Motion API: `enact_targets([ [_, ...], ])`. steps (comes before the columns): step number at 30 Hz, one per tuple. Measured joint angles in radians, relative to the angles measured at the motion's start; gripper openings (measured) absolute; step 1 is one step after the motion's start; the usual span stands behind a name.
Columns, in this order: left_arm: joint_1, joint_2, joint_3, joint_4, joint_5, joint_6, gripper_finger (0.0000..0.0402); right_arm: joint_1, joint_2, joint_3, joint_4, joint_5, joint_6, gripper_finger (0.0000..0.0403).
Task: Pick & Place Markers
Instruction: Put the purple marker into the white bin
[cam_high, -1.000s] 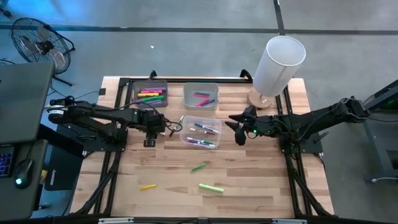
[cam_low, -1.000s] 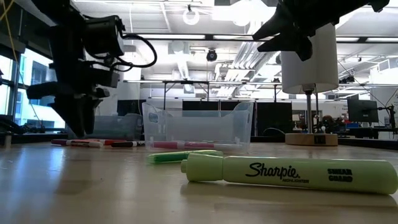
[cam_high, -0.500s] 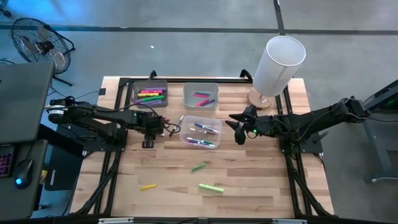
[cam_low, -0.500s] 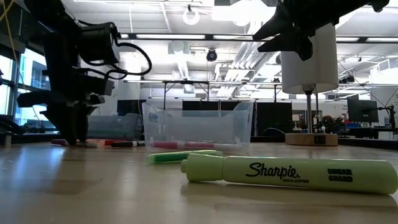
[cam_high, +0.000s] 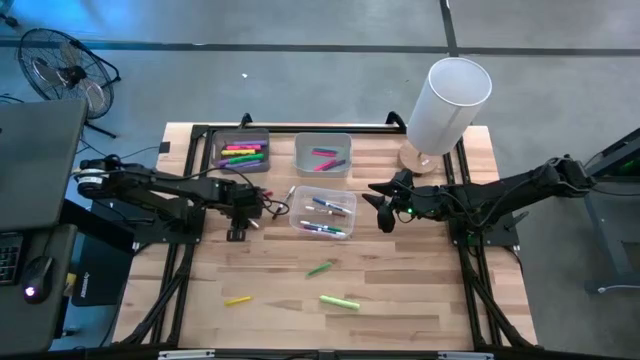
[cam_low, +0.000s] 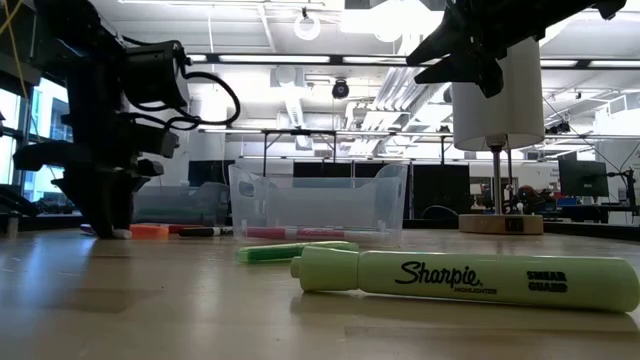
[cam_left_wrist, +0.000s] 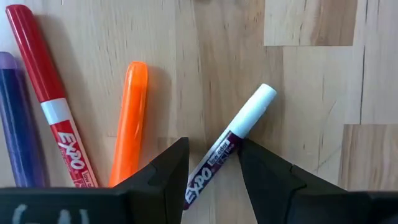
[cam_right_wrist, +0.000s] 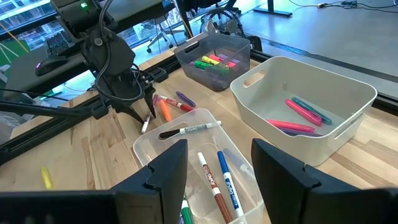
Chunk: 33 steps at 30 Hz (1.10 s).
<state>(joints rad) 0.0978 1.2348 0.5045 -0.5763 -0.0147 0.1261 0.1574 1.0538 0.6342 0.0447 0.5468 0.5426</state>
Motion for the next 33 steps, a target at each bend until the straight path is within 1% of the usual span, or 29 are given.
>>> enact_targets([
  [3, 0.000, 0.015, 0.003, 0.000, -0.009, -0.005, 0.0141, 0.000, 0.000, 0.000, 0.000, 0.000, 0.000, 0.0167],
  [6, 0.000, 0.018, 0.002, 0.000, -0.011, -0.007, 0.0122, 0.000, 0.000, 0.000, 0.000, 0.000, 0.000, 0.0167],
  [8, 0.000, 0.035, 0.003, 0.004, 0.000, -0.007, 0.0097, 0.000, 0.000, 0.000, 0.000, 0.000, 0.000, 0.0167],
  [12, -0.001, 0.042, 0.004, 0.000, 0.025, 0.005, 0.0034, 0.000, 0.000, 0.000, 0.000, -0.003, 0.000, 0.0167],
  [14, 0.000, 0.046, 0.005, -0.001, 0.032, 0.005, 0.0017, 0.000, 0.000, 0.000, 0.000, -0.004, 0.000, 0.0167],
  [16, 0.000, 0.051, 0.005, -0.001, 0.032, 0.005, 0.0018, 0.000, 0.000, 0.000, 0.000, -0.006, 0.000, 0.0167],
  [19, 0.000, 0.052, 0.011, 0.000, 0.034, -0.012, 0.0032, 0.000, 0.000, 0.000, -0.002, -0.006, 0.000, 0.0167],
  [22, -0.001, 0.053, 0.015, 0.002, 0.040, -0.096, 0.0034, 0.000, 0.000, 0.000, -0.003, -0.006, 0.000, 0.0167],
  [26, -0.021, 0.053, 0.016, 0.007, 0.040, -0.197, 0.0018, 0.000, 0.000, 0.000, -0.003, -0.005, -0.005, 0.0167],
  [30, -0.040, 0.052, 0.017, 0.016, 0.043, -0.307, 0.0017, 0.000, 0.000, 0.000, -0.003, -0.005, -0.006, 0.0167],
  [33, -0.041, 0.044, 0.028, 0.011, 0.079, -0.362, 0.0016, 0.000, 0.000, 0.000, -0.003, -0.005, -0.008, 0.0167],
])
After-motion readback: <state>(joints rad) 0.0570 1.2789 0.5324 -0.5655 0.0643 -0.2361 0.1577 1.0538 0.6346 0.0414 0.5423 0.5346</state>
